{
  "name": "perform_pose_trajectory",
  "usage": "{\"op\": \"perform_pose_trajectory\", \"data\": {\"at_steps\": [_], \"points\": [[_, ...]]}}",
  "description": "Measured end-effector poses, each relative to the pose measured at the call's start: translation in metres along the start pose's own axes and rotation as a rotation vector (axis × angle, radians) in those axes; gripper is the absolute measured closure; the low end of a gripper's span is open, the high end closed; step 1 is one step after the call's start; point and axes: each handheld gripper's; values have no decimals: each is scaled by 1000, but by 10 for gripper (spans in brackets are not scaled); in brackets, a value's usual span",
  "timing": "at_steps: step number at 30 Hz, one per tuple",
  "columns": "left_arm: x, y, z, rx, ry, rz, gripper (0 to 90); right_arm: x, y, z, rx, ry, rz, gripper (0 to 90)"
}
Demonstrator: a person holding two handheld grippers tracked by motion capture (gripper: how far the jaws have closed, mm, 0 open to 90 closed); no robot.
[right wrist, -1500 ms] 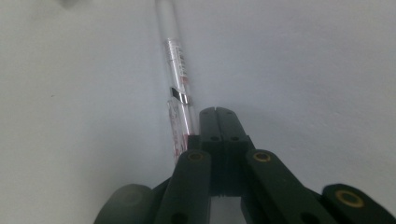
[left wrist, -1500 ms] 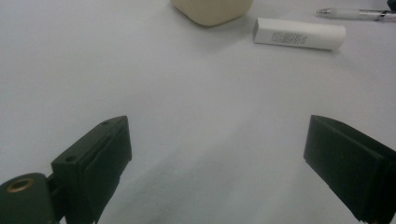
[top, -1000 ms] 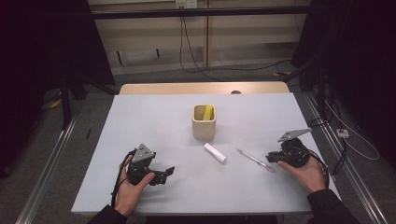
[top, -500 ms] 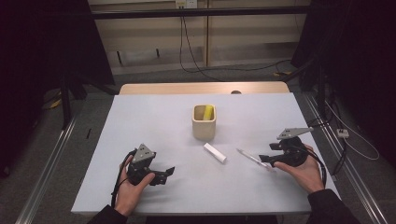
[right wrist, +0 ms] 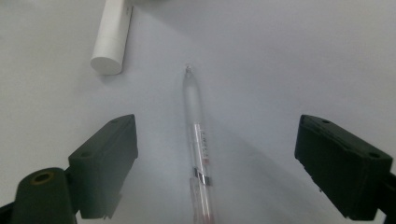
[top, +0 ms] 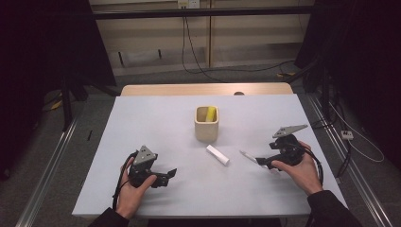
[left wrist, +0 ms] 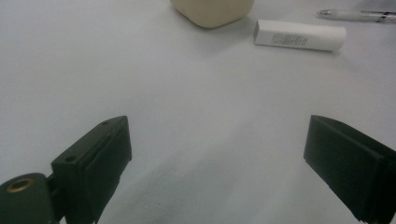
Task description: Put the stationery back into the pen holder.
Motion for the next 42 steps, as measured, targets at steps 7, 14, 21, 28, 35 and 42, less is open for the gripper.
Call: {"op": "perform_pose_trajectory", "data": {"at_steps": [7, 14, 21, 28, 35, 42], "points": [[0, 0, 0, 3, -1, -1, 75, -4, 11, 12, -37, -25, 26, 248], [0, 1, 0, 4, -4, 0, 75, -4, 20, 20, -68, -35, 35, 248], [-1, 1, 0, 2, -3, -3, 75, -6, 33, 33, -147, -91, 28, 349], [0, 2, 0, -2, -4, -6, 75, -6, 44, 38, -205, -95, -4, 506], [0, 2, 0, -2, -4, -4, 75, -9, 45, 40, -231, -122, 2, 635], [-1, 2, 0, 1, -6, -1, 77, -14, 51, 40, -285, -130, -12, 698]]}}
Point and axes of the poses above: each handheld gripper's, and its own axes: y roughly forward along the jaws, z roughly out of its top, x roughly to its right, and after that the axes turned 1 degree about y, right-handed
